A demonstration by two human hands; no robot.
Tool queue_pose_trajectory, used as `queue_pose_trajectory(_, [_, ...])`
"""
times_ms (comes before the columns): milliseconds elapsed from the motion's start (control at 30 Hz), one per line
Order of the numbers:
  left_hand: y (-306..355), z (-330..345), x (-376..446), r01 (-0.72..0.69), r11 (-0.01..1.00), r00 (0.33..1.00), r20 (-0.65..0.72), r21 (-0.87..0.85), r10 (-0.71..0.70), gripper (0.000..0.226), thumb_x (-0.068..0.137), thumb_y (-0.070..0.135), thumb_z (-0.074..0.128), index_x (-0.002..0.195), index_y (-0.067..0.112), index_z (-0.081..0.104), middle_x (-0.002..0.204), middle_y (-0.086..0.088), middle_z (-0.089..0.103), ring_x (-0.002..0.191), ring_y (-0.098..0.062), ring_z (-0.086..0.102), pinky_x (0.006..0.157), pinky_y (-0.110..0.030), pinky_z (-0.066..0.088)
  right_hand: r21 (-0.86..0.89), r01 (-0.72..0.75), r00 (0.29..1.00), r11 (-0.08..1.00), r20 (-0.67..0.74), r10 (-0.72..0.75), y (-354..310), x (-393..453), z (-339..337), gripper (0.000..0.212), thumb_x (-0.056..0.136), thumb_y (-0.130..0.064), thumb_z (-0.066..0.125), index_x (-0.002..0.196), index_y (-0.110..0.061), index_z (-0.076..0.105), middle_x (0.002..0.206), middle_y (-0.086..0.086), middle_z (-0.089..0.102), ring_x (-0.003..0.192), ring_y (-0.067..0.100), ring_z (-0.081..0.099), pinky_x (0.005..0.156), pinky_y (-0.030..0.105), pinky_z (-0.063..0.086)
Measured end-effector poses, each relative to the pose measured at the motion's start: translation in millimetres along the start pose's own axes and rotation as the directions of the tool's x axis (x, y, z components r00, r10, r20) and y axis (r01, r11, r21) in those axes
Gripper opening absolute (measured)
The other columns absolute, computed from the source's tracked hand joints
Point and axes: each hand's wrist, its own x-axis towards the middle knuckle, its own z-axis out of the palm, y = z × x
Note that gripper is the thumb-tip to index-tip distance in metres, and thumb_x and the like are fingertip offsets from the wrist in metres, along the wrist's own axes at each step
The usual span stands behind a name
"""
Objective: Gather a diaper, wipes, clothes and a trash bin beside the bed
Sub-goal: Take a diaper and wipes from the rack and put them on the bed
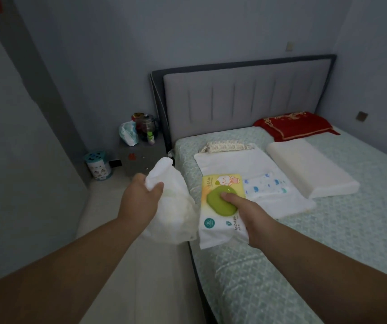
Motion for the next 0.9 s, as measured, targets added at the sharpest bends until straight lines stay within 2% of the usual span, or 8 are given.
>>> queue_pose_trajectory(200, [29.4, 73.0, 57.4, -0.055, 0.998, 0.993, 0.106, -0.009, 0.056, 0.027, 0.090, 0.041, 0.064, 0.089, 0.019, 0.048, 0.081, 0.001, 0.057, 0.072, -0.012, 0.054, 0.056, -0.031, 0.035, 0.075, 0.052, 0.994, 0.996, -0.097, -0.045, -41.1, 46.4, -41.2, 0.044, 0.082, -0.020, 0.078, 0.123, -0.009, 0.065, 0.110, 0.023, 0.074, 0.096, 0.043, 0.073, 0.074, 0.051, 0.061])
queue_pose_trajectory(367, [54.3, 135.2, 101.6, -0.118, 0.992, 0.966, 0.226, -0.042, 0.124, 0.027, 0.091, 0.041, 0.064, 0.090, 0.019, 0.049, 0.081, 0.001, 0.056, 0.071, -0.010, 0.053, 0.053, -0.027, 0.033, 0.132, 0.080, 0.974, 0.988, -0.222, -0.049, -60.1, 69.8, -78.1, 0.043, 0.082, -0.020, 0.078, 0.120, -0.008, 0.065, 0.107, 0.024, 0.075, 0.092, 0.043, 0.074, 0.066, 0.047, 0.061])
queue_pose_trajectory(433, [63.3, 160.0, 119.1, -0.160, 0.984, 0.946, 0.274, -0.074, 0.174, 0.026, 0.091, 0.041, 0.064, 0.090, 0.021, 0.049, 0.081, 0.003, 0.056, 0.070, -0.008, 0.052, 0.053, -0.025, 0.033, 0.159, 0.109, 0.959, 0.981, -0.275, -0.062, -65.4, 79.0, -89.5, 0.044, 0.081, -0.021, 0.079, 0.121, -0.009, 0.065, 0.107, 0.024, 0.074, 0.093, 0.043, 0.074, 0.070, 0.050, 0.062])
queue_pose_trajectory(500, [70.7, 181.2, 136.3, -0.198, 0.974, 0.924, 0.311, -0.109, 0.223, 0.025, 0.092, 0.039, 0.065, 0.093, 0.019, 0.051, 0.080, 0.006, 0.056, 0.070, -0.004, 0.051, 0.053, -0.024, 0.034, 0.178, 0.139, 0.938, 0.974, -0.339, -0.073, -70.9, 87.4, -94.1, 0.047, 0.081, -0.020, 0.080, 0.123, -0.008, 0.064, 0.109, 0.024, 0.074, 0.096, 0.044, 0.073, 0.080, 0.054, 0.060])
queue_pose_trajectory(533, [75.8, 195.2, 147.9, -0.228, 0.965, 0.904, 0.341, -0.130, 0.259, 0.026, 0.092, 0.038, 0.066, 0.094, 0.017, 0.051, 0.080, 0.006, 0.055, 0.069, -0.003, 0.050, 0.053, -0.024, 0.034, 0.197, 0.157, 0.923, 0.968, -0.379, -0.073, -73.6, 93.3, -96.7, 0.048, 0.080, -0.020, 0.080, 0.124, -0.008, 0.063, 0.110, 0.025, 0.073, 0.096, 0.045, 0.072, 0.081, 0.055, 0.060])
queue_pose_trajectory(633, [88.1, 230.5, 177.9, -0.301, 0.941, 0.844, 0.416, -0.157, 0.340, 0.028, 0.091, 0.039, 0.067, 0.090, 0.017, 0.050, 0.076, 0.004, 0.056, 0.066, -0.003, 0.051, 0.051, -0.022, 0.032, 0.275, 0.206, 0.880, 0.939, -0.471, -0.055, -78.7, 107.3, -100.2, 0.049, 0.079, -0.018, 0.079, 0.124, -0.006, 0.062, 0.107, 0.027, 0.073, 0.090, 0.046, 0.073, 0.066, 0.051, 0.061])
queue_pose_trajectory(733, [97.5, 254.8, 200.7, -0.361, 0.914, 0.783, 0.471, -0.188, 0.406, 0.029, 0.090, 0.042, 0.067, 0.088, 0.020, 0.049, 0.076, 0.004, 0.056, 0.065, -0.004, 0.052, 0.051, -0.022, 0.033, 0.302, 0.242, 0.851, 0.922, -0.522, -0.052, -77.7, 115.6, -100.6, 0.057, 0.072, -0.021, 0.083, 0.123, -0.005, 0.062, 0.108, 0.028, 0.073, 0.093, 0.047, 0.072, 0.069, 0.053, 0.060])
queue_pose_trajectory(900, [113.1, 292.4, 222.9, -0.428, 0.881, 0.684, 0.564, -0.204, 0.463, 0.031, 0.089, 0.045, 0.066, 0.085, 0.022, 0.046, 0.075, 0.004, 0.057, 0.065, -0.006, 0.053, 0.050, -0.025, 0.034, 0.386, 0.315, 0.797, 0.867, -0.604, -0.021, -71.3, 124.6, -107.4, 0.049, 0.079, -0.021, 0.080, 0.123, -0.005, 0.063, 0.107, 0.029, 0.073, 0.090, 0.048, 0.073, 0.065, 0.053, 0.059])
